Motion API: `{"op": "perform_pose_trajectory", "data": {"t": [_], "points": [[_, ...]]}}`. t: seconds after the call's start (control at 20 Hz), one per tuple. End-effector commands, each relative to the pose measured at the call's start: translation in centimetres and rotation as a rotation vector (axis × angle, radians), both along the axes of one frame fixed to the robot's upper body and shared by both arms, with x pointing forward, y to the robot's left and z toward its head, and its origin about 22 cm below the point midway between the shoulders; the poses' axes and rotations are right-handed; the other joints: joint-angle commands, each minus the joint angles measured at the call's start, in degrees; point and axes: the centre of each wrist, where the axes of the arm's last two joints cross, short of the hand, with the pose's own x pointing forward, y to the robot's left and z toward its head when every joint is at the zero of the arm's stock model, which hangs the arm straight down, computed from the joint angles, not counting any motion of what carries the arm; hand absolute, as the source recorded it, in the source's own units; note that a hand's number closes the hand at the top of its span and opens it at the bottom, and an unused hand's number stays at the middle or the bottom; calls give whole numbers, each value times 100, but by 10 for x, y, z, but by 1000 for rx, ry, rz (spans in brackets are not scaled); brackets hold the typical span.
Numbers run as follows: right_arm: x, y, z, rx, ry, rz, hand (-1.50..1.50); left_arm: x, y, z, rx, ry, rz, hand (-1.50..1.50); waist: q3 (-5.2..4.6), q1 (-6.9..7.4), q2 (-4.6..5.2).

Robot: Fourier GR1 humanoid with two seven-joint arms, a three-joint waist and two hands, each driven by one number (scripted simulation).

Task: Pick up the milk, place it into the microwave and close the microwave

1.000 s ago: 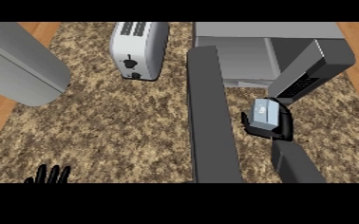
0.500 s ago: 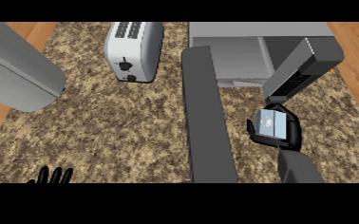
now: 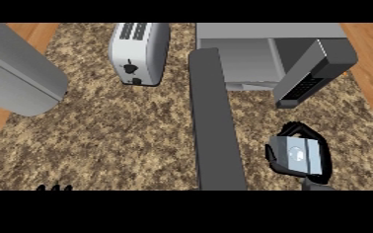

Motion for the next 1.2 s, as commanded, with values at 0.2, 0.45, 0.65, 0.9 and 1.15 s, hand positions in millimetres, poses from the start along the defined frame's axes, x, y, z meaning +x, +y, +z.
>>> {"op": "perform_pose_trajectory", "data": {"t": [0.2,0.45,0.65,0.9,1.15], "points": [[-10,25,49,167,-34,84,150,0,22,-7,-10,-19,16,-150,4,42,23],[24,59,53,54,-44,31,150,4,10,-9,-3,-4,18,-150,9,92,39],[44,93,59,24,-6,22,150,5,1,-24,-3,-3,18,-150,8,115,40],[79,94,47,-18,23,13,150,-4,23,-22,2,18,38,-150,10,142,48],[108,105,36,-102,95,-70,150,-1,27,-2,6,7,3,-150,15,220,74]]}}
